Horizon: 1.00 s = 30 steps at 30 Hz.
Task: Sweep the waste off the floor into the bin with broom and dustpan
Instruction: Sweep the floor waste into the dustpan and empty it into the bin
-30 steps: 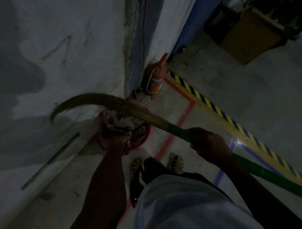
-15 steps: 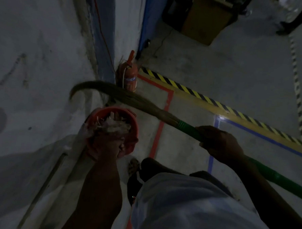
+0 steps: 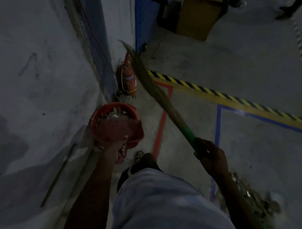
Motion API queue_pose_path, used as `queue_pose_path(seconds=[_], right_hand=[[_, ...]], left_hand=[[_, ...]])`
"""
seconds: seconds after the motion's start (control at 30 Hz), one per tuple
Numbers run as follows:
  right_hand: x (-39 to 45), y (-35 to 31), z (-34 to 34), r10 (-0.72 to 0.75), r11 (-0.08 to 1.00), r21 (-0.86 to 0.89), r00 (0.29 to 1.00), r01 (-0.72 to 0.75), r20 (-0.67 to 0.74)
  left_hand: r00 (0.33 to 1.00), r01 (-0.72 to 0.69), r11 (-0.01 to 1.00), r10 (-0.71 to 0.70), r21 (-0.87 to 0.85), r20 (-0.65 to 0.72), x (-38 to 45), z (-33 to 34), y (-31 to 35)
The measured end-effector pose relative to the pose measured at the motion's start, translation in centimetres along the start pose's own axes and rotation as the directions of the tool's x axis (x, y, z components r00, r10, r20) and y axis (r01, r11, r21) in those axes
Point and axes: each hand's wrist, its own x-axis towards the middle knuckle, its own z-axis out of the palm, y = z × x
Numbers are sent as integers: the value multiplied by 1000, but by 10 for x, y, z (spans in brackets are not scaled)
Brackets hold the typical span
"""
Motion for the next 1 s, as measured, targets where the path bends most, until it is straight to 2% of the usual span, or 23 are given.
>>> queue_pose_path(seconds=[0.2,0.33,0.43,0.6,0.67,0.8,0.87,1.0], right_hand=[[-74,44,-22,222,972,92,974,-218,-41],[-110,59,-20,401,890,280,910,-358,-109],[-122,68,-19,473,832,396,870,-388,-139],[-131,84,-7,594,772,397,786,-497,-171],[-139,91,0,591,786,349,785,-509,-186],[-156,84,8,620,758,383,766,-528,-171],[-169,72,16,651,721,426,745,-547,-145],[-204,60,45,639,682,496,768,-538,-45]], left_hand=[[998,19,979,-29,204,47,-59,28,-28],[992,29,950,-66,311,110,-78,57,-33],[985,-5,921,-63,390,162,-83,85,-29],[967,-54,845,-88,532,238,-70,122,-20],[965,-50,829,-105,556,242,-67,126,-19],[969,-77,830,-69,552,238,-78,112,-27],[974,-62,839,-68,541,217,-89,89,-38],[990,-40,892,-25,450,139,-112,20,-80]])
